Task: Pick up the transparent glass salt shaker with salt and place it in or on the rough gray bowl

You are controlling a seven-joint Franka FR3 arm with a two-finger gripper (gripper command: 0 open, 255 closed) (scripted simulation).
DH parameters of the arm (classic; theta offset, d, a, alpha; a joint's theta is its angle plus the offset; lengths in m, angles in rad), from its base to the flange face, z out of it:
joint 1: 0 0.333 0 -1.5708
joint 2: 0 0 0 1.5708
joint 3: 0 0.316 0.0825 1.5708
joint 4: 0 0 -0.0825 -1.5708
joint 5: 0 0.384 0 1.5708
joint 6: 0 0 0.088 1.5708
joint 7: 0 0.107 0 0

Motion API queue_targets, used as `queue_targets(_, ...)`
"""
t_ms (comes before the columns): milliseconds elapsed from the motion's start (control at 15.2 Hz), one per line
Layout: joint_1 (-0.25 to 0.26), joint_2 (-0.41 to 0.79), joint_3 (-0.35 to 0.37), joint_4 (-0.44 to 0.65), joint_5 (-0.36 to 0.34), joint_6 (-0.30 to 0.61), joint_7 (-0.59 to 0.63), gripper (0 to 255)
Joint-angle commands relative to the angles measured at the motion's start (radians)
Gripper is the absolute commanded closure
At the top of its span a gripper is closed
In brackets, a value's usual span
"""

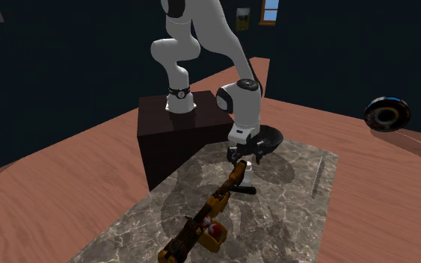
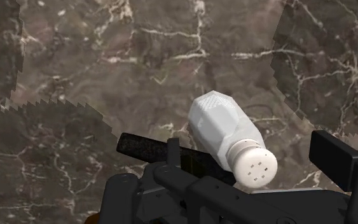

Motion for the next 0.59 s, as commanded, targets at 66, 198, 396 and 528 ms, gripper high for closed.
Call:
queue_targets(66,0.001,0.002,0.0,0.001,0.0,0.002,0.0,0)
queue_targets(198,0.001,0.002,0.0,0.001,0.0,0.002,0.0,0)
queue_targets(396,0.001,0.002,0.0,0.0,0.0,0.002,0.0,255)
queue_targets(528,0.0,0.002,0.0,0.0,0.0,0.002,0.0,255)
